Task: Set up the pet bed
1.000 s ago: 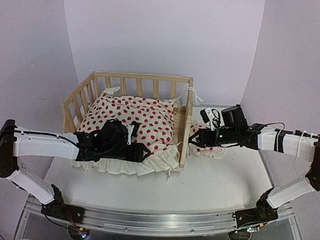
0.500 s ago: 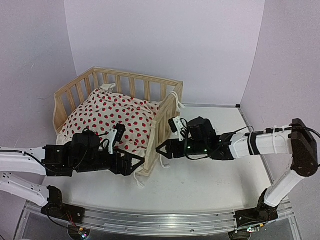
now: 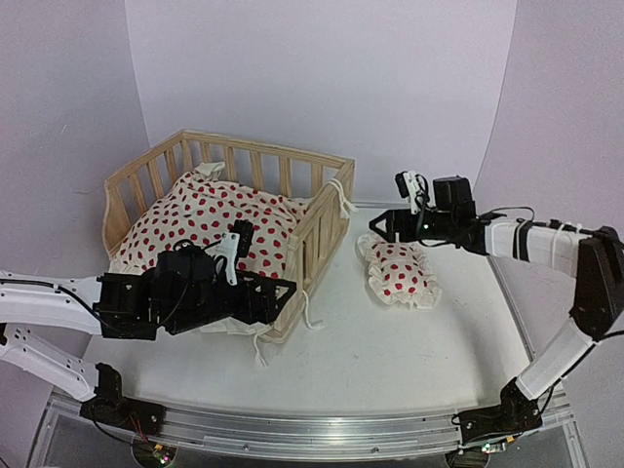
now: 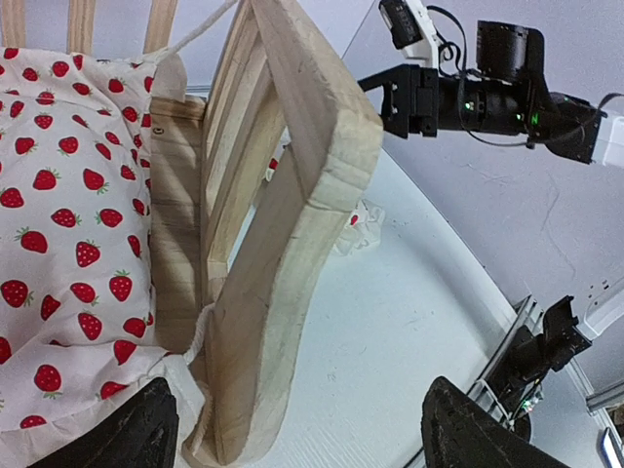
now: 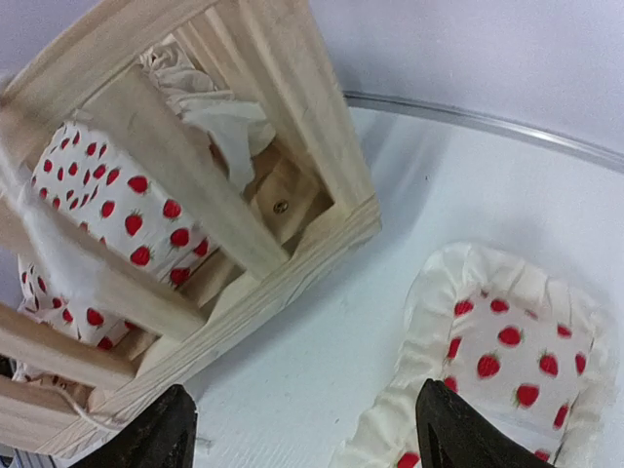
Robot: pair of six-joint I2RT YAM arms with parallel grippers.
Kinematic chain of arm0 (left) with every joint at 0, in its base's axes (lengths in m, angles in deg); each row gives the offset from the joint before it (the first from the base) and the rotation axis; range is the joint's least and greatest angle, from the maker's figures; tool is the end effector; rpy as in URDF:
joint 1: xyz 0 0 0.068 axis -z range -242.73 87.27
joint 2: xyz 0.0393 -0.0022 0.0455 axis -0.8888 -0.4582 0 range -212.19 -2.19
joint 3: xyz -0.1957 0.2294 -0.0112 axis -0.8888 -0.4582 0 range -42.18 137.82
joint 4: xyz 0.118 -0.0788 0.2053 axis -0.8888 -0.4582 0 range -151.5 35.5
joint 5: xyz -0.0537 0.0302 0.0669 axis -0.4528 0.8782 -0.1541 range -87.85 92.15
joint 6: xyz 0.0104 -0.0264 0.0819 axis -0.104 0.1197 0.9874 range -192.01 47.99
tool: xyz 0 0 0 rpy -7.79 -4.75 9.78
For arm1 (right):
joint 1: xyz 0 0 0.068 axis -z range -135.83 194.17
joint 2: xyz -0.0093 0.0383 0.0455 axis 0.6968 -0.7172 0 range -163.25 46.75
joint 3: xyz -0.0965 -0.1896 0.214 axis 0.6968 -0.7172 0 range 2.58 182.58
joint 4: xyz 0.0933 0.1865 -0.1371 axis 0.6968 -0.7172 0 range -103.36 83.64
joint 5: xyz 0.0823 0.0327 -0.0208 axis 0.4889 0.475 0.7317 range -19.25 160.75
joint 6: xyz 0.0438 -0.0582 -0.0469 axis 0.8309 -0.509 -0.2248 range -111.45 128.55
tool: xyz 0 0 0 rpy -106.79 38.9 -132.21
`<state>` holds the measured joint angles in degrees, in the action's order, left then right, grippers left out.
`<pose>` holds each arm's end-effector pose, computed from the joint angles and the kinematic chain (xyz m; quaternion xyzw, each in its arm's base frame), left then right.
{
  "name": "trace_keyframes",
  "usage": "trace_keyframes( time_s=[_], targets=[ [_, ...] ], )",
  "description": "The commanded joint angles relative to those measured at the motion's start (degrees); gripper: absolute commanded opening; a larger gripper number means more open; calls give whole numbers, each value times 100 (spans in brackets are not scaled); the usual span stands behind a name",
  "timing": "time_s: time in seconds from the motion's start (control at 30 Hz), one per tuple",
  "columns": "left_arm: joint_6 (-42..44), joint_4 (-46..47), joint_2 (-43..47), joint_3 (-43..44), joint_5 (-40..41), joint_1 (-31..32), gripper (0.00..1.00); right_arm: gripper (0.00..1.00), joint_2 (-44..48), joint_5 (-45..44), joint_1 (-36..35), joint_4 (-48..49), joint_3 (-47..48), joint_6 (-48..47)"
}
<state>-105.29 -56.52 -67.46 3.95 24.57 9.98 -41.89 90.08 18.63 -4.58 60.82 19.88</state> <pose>0.1085 -0.2503 0.3086 0.1696 0.7988 -0.3463 0.4618 0.3248 0.1834 0.2714 -0.1899 0.8306 0.2962 0.4317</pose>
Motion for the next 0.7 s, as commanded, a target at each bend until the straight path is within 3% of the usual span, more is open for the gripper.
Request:
trace_keyframes(
  time_s=[0.0, 0.1, 0.23, 0.43, 0.67],
  targets=[
    [-184, -40, -70, 230, 371, -2, 86, 74, -1066, 1706, 189, 483, 1169, -754],
    [-433, -55, -116, 276, 364, -3, 88, 74, -1426, 2402, 187, 973, 1418, -919],
    [-778, -22, -427, 336, 273, -6, 91, 76, -2021, 2552, 188, 1544, 1911, -706],
    [-1015, -221, -790, 595, 332, -57, 86, 70, -2758, 2717, 112, 2859, 2296, 19],
    [-1227, -734, -1228, 1061, 138, -385, 73, 49, -2718, 2449, -137, 3812, 2021, 343]
  ],
)
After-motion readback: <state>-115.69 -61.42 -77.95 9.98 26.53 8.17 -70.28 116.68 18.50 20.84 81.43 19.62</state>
